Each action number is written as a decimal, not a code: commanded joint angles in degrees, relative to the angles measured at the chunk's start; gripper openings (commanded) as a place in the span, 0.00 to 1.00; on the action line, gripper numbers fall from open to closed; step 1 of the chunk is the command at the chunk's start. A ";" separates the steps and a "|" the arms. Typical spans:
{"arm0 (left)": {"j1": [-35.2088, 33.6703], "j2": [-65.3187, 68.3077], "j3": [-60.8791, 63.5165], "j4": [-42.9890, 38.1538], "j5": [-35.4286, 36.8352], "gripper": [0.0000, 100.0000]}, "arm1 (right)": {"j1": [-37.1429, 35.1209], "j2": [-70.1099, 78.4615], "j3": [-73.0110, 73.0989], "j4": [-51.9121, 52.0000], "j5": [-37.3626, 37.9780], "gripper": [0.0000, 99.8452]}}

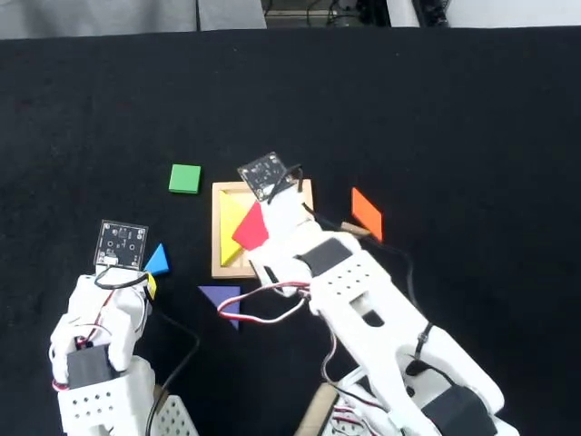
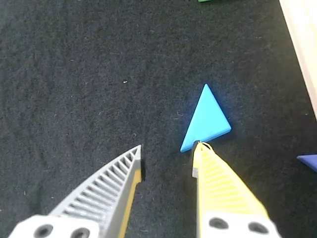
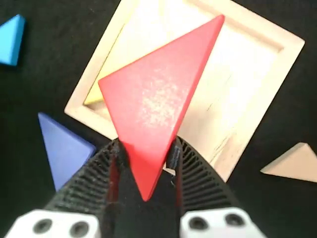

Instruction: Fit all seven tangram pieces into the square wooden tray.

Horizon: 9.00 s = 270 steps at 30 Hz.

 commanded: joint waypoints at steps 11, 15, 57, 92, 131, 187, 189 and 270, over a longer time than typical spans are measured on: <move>0.57 -0.70 1.19 -1.32 -0.09 0.18 | 0.35 -0.13 4.53 -8.09 -19.52 0.04; 0.57 -0.70 1.19 -1.32 -0.09 0.18 | 0.35 -0.04 4.70 -6.77 -19.60 0.04; 0.57 -0.70 1.19 -1.32 -0.09 0.18 | 15.30 41.71 -40.92 -2.99 16.88 0.01; 0.57 -0.70 1.19 -1.32 -0.09 0.18 | 7.65 26.33 -47.78 37.36 46.33 0.01; -28.35 -0.70 1.19 1.49 0.26 0.18 | 0.09 9.63 -3.38 2.64 100.22 0.31; -27.30 -0.70 1.19 1.58 0.26 0.18 | 21.10 24.66 -22.20 -0.88 31.21 0.01; -27.30 -0.70 1.19 1.58 0.26 0.18 | 21.10 26.51 -22.20 -0.97 31.21 0.01; -27.21 -0.70 1.19 1.58 0.26 0.18 | 15.47 43.56 -57.54 21.10 66.29 0.01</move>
